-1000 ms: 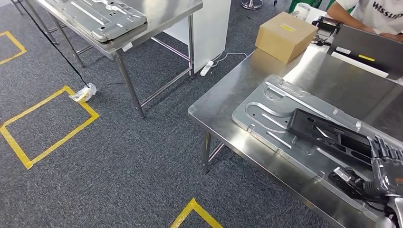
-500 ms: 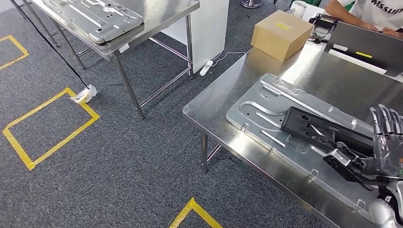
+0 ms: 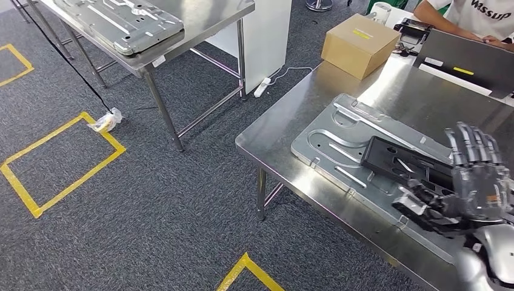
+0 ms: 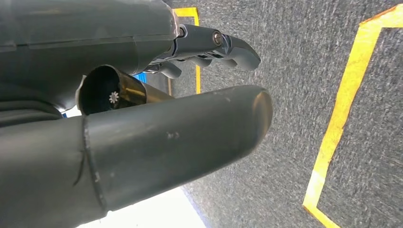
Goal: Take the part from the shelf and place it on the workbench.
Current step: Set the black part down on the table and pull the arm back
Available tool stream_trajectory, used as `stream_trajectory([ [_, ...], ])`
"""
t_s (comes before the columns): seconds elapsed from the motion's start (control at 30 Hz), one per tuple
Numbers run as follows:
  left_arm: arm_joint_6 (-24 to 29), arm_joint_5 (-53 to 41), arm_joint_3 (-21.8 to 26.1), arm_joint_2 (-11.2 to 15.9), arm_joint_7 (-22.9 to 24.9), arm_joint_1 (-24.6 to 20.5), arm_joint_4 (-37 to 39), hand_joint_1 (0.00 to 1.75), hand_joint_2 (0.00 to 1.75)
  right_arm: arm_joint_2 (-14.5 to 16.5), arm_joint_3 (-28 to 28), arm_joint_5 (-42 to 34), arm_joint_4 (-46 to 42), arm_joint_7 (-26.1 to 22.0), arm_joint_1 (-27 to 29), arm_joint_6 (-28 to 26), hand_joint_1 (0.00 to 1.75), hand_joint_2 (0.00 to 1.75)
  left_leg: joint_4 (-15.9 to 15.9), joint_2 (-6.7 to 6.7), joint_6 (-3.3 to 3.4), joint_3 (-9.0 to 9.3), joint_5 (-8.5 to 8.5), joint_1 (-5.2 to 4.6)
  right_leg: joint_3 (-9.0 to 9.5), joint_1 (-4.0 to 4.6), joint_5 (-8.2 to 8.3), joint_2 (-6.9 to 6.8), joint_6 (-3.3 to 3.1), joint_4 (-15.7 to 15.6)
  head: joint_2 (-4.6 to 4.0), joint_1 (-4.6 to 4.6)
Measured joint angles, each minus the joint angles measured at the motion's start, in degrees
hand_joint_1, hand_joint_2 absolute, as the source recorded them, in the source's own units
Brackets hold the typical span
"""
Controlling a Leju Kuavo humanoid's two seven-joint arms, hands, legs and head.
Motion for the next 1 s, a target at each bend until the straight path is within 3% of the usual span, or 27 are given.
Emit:
stream_trajectory([
  [0.1, 0.2, -0.6, 0.1, 0.1, -0.5, -0.2, 0.0, 0.00, 0.00, 3.5, 8.3, 9.4, -1.8, 1.8, -0.9, -2.1, 0.00, 0.00, -2.5, 0.01, 0.99, 1.25, 1.25, 0.40, 0.69, 0.04, 0.25, -0.28, 0.46, -0.9, -0.01, 0.04],
  [0.17, 0.5, -1.4, 0.3, 0.1, -0.8, -0.4, 0.0, 0.00, 0.00, 6.3, 16.0, 14.5, -1.7, 4.1, -2.8, -3.6, 0.00, 0.87, -4.6, -0.05, 1.20, 2.28, 2.53, 0.90, -0.55, 0.06, -2.10, -0.28, 0.52, 2.1, -0.01, 0.16],
  [0.23, 0.8, -2.3, 0.4, 0.1, -0.9, -0.5, 0.0, 0.00, 0.00, 9.7, 24.8, 15.2, -0.5, 4.9, -5.2, -4.1, 0.00, 1.75, -4.9, -0.25, 1.16, 2.11, 2.88, 1.00, -3.69, -0.24, -5.73, -0.14, 0.76, 9.0, -0.01, 0.20],
  [0.27, 0.9, -2.6, 0.5, 0.1, -1.0, -0.6, 0.0, 0.00, 0.00, 11.8, 29.1, 14.3, 0.4, 5.0, -6.4, -4.1, 0.00, 1.75, -4.6, -0.49, 0.95, 1.90, 2.84, 1.14, -4.94, -0.50, -6.59, -0.12, 0.97, 11.8, -0.01, 0.19],
  [0.3, 1.0, -2.9, 0.5, 0.1, -1.1, -0.6, 0.0, 0.00, 0.00, 14.0, 32.9, 13.5, 1.4, 5.2, -7.4, -4.0, 0.00, 1.75, -4.3, -0.86, 0.63, 1.72, 2.71, 1.37, -5.33, -0.80, -6.33, -0.11, 1.23, 12.7, -0.01, 0.19],
  [0.37, 1.0, -3.4, 0.5, 0.2, -1.4, -0.6, -0.1, 0.00, 0.00, 18.7, 39.9, 11.4, 3.8, 5.8, -9.6, -3.9, 0.00, 0.87, -3.1, -1.94, -0.51, 1.32, 2.10, 2.12, -3.02, -1.63, -3.08, 0.17, 2.00, 8.3, 0.00, 0.20],
  [0.4, 1.0, -3.6, 0.5, 0.4, -1.4, -0.7, -0.1, 0.00, 0.00, 20.9, 43.0, 10.1, 5.0, 5.8, -10.7, -3.9, 0.00, 0.44, -2.2, -2.55, -1.27, 0.92, 1.65, 2.43, -1.46, -1.95, -2.00, 1.09, 2.42, 5.3, -0.01, 0.27],
  [0.43, 1.1, -3.9, 0.5, 0.6, -1.5, -0.8, -0.2, 0.00, 0.00, 23.2, 45.9, 8.8, 6.1, 5.6, -11.6, -3.9, 0.00, 0.00, -1.1, -3.18, -2.06, 0.32, 1.22, 2.62, -0.35, -2.18, -1.45, 2.02, 2.34, 3.0, -0.01, 0.30],
  [0.5, 1.1, -4.3, 0.5, 0.9, -1.6, -0.9, -0.3, 0.00, 0.00, 27.0, 50.5, 6.2, 8.3, 4.9, -12.7, -3.9, 0.00, 0.00, 0.1, -4.09, -3.33, -0.79, 0.90, 2.81, -0.17, -1.96, -2.26, 3.21, 1.31, 2.3, -0.01, 0.31],
  [0.6, 1.2, -4.9, 0.5, 1.0, -1.6, -0.6, -0.4, 0.00, 0.00, 32.0, 55.7, 2.8, 11.6, 3.9, -14.0, -3.7, 0.00, 0.00, 0.5, -4.18, -4.20, -1.54, 0.77, 3.31, -0.56, -1.40, -2.26, 2.07, -0.83, 2.7, -0.01, 0.10],
  [0.67, 1.3, -5.3, 0.5, 1.1, -1.5, -0.6, -0.4, 0.00, 0.00, 34.4, 57.9, 0.9, 13.6, 3.4, -14.8, -3.7, 0.00, 0.00, 4.6, -2.90, -4.01, -3.58, -1.48, 3.23, -0.49, -1.13, -2.14, 1.00, -1.81, 2.5, -0.01, -0.08],
  [0.73, 1.3, -5.7, 0.5, 1.1, -1.5, -0.8, -0.4, 0.00, 0.00, 35.9, 59.3, -0.4, 16.1, 2.8, -14.9, -3.8, 0.00, 0.00, 12.5, -2.06, -3.62, -7.45, -4.92, 2.79, -0.47, -0.59, -2.23, -0.19, -2.35, 2.4, -0.01, -0.17],
  [0.77, 1.3, -5.8, 0.5, 1.2, -1.5, -0.7, -0.4, 0.00, 0.00, 36.2, 59.8, -0.9, 17.4, 2.4, -14.9, -3.9, 0.00, 0.00, 15.8, -2.00, -3.43, -9.09, -5.91, 2.60, -0.45, -0.28, -2.30, -0.77, -2.51, 2.4, -0.01, -0.17],
  [0.8, 1.3, -6.0, 0.5, 1.2, -1.5, -0.6, -0.4, 0.00, 0.00, 36.5, 60.2, -1.4, 18.8, 1.9, -14.8, -4.1, 0.00, 0.00, 17.3, -1.96, -3.16, -9.83, -5.87, 2.43, -0.39, 0.02, -2.38, -1.32, -2.65, 2.4, -0.01, -0.17],
  [0.83, 1.3, -6.1, 0.6, 1.2, -1.5, -0.4, -0.4, 0.00, 0.00, 36.7, 60.4, -1.8, 20.2, 1.4, -14.8, -4.4, 0.00, 0.00, 16.5, -1.87, -2.79, -9.43, -4.77, 2.26, -0.26, 0.28, -2.46, -1.82, -2.76, 2.4, -0.01, -0.18],
  [0.9, 1.4, -6.4, 0.6, 1.3, -1.5, -0.3, -0.4, 0.00, 0.00, 37.1, 60.6, -3.0, 22.7, 0.2, -14.8, -4.8, 0.00, 0.00, 9.8, -1.01, -1.86, -6.12, -1.11, 1.74, 0.11, 0.58, -2.66, -2.77, -2.83, 2.4, -0.01, -0.17],
  [0.93, 1.3, -6.6, 0.6, 1.3, -1.4, -0.3, -0.4, 0.00, 0.00, 37.2, 60.6, -3.6, 24.0, -0.4, -14.8, -5.0, 0.00, 0.00, 6.4, 0.18, -1.49, -4.41, 0.00, 1.23, 0.25, 0.80, -2.79, -3.25, -2.72, 2.4, -0.01, -0.16],
  [1.0, 1.3, -6.8, 0.7, 1.3, -1.4, -0.6, -0.4, 0.00, 0.00, 37.4, 60.6, -4.5, 26.6, -1.4, -14.5, -5.6, 0.00, 0.00, 2.5, 1.85, -1.01, -2.76, 0.60, 0.45, 0.38, 1.10, -2.89, -4.21, -2.21, 2.2, 0.00, -0.16],
])
